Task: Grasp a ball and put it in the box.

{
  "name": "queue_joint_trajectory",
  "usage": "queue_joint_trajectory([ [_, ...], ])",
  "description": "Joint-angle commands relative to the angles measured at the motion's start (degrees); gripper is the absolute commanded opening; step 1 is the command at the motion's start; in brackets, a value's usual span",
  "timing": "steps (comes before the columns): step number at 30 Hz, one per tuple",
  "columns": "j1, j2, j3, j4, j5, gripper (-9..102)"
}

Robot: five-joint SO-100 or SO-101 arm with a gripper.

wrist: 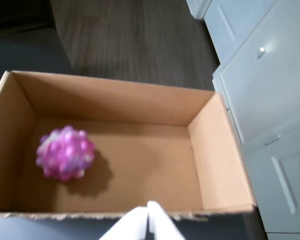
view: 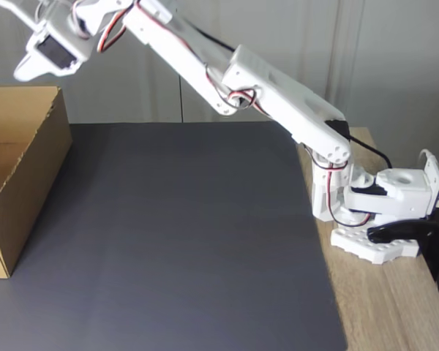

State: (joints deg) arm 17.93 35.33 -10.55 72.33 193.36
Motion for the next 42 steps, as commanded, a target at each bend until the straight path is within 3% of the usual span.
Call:
queue_joint_trajectory([
  [1,0.88,6.15,-1.14,2.37,-0.26,0],
  [11,0.0,18.46,15.91,1.85,0.62,0],
  [25,-1.32,49.39,74.18,-25.22,0.97,0],
  [42,0.18,72.69,114.43,-36.39,1.41,0],
])
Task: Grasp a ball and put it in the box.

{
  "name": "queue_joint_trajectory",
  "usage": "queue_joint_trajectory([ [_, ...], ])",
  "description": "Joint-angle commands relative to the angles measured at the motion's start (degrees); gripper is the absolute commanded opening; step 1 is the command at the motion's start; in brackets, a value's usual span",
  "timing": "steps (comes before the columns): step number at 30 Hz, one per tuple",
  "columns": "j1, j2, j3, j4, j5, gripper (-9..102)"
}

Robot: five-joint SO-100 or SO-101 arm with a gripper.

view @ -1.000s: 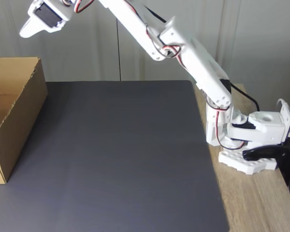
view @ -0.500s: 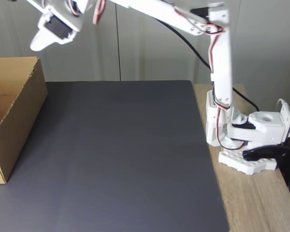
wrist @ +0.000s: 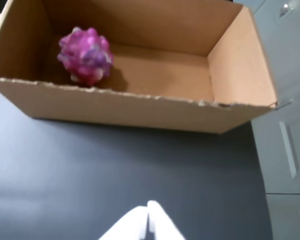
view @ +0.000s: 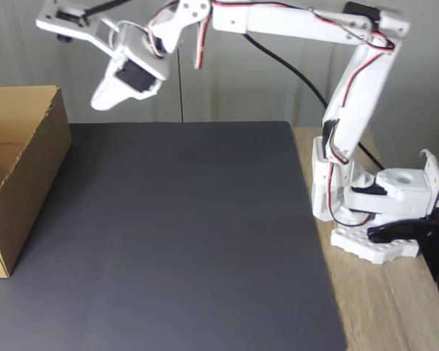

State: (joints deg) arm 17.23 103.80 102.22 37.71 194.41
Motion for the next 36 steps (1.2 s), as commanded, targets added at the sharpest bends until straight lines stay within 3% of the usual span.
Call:
queue_joint_trajectory([
  [1,1.05,5.54,3.6,-2.37,0.18,0],
  [19,1.49,31.11,43.15,-13.89,-1.85,0],
  [27,2.72,50.89,61.79,-13.62,-3.78,0],
  [36,1.93,61.52,70.4,-13.1,-5.8,0],
])
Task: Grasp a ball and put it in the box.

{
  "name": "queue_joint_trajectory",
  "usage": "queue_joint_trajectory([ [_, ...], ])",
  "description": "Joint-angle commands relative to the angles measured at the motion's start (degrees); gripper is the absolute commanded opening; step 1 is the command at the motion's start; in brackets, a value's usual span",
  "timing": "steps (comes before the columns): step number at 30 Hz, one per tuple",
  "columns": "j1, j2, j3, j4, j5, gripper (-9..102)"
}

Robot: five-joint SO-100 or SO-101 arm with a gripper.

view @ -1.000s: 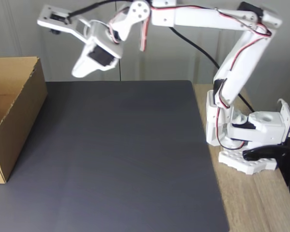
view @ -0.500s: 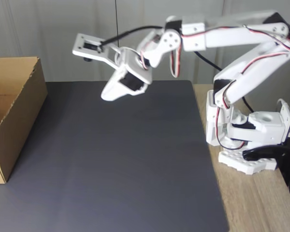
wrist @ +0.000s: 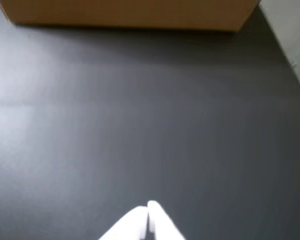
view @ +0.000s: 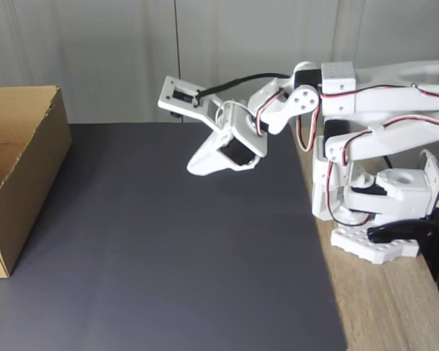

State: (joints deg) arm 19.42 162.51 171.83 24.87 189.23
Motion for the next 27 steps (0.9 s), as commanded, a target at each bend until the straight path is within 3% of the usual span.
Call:
queue_joint_trajectory([
  [1,-0.26,4.13,1.58,0.09,-0.79,0],
  [10,0.62,16.79,7.38,6.68,-2.81,0],
  [27,-2.11,16.79,8.44,15.64,-2.9,0],
])
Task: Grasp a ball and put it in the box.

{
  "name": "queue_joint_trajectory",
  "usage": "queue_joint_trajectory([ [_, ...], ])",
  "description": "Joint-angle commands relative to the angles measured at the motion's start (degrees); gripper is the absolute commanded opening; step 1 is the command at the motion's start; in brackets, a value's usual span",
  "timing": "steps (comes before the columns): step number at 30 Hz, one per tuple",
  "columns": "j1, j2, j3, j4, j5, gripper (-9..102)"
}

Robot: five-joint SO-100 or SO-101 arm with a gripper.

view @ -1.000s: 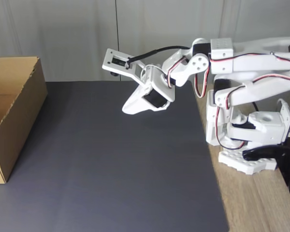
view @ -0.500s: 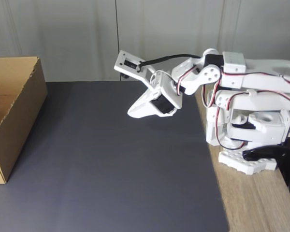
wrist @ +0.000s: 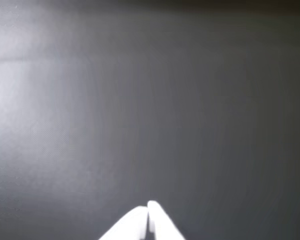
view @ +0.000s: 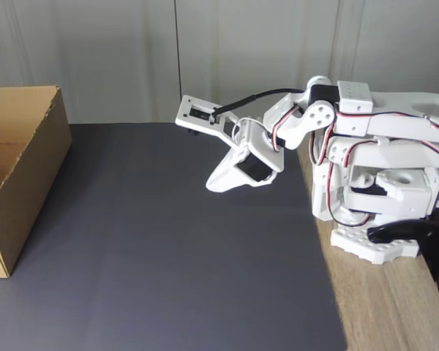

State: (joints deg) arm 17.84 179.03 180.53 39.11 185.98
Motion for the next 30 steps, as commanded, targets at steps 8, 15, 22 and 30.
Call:
queue_joint_trajectory([
  [8,0.18,0.26,-0.26,4.39,-1.85,0],
  [15,0.09,0.26,-0.26,10.55,-2.55,0],
  [22,0.18,0.35,-0.26,11.6,-5.01,0],
  [30,-0.88,0.35,-0.26,18.54,-4.75,0],
])
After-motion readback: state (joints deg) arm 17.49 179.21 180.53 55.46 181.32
